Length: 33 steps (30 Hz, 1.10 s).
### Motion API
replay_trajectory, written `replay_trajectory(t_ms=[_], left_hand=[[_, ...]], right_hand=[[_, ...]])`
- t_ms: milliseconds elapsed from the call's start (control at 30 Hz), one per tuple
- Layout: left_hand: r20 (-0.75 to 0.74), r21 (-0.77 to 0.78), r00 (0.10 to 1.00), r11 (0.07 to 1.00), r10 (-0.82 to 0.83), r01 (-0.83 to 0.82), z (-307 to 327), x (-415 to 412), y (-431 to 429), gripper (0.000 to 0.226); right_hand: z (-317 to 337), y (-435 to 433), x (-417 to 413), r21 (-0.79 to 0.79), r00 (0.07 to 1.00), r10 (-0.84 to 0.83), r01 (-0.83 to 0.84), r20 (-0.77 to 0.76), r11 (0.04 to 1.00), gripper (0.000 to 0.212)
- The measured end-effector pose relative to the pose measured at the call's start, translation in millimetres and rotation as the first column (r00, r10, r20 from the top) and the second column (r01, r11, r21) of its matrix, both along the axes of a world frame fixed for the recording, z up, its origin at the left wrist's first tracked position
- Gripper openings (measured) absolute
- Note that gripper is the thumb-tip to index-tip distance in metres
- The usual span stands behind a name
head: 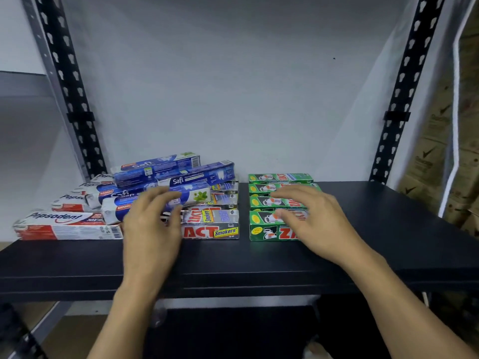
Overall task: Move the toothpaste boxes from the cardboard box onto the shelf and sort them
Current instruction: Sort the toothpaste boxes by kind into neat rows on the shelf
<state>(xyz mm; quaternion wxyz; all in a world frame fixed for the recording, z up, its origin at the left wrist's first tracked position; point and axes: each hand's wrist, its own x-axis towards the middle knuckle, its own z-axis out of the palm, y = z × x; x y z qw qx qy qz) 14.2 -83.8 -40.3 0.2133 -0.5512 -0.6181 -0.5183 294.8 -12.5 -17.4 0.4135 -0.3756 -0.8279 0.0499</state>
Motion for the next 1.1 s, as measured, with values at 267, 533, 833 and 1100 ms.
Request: replay_trajectory(t_ms=[267, 533, 833, 1100], left_hand=[[0.008, -0.249, 0.978, 0.948, 0.207, -0.199, -6, -72, -1, 0.039], [0.137, -0.226, 0.977, 0.966, 0.163, -0.129, -13, -72, -2, 0.038], [0.139, 0.013, 0.989, 0.998, 0.055, -0.057, -11, -69, -9, 0.040], [0.336, -0.054, 0.903, 0.952, -0.267, 0.301, 19, -49, -18, 0.045]], right_hand=[[42, 31, -118, -0.079, 0.929, 0.155, -0.137, 0.337, 0.987, 0.050], [38, 59, -158, -0.217, 0.889, 0.189, -0.105, 0.417, 0.971, 0.060], [38, 56, -150, -0.247, 0.932, 0.340, -0.361, -0.121, 0.900, 0.039], [103, 26, -124, -0.130, 0.684, 0.517, -0.658, -0.514, 0.742, 0.039]])
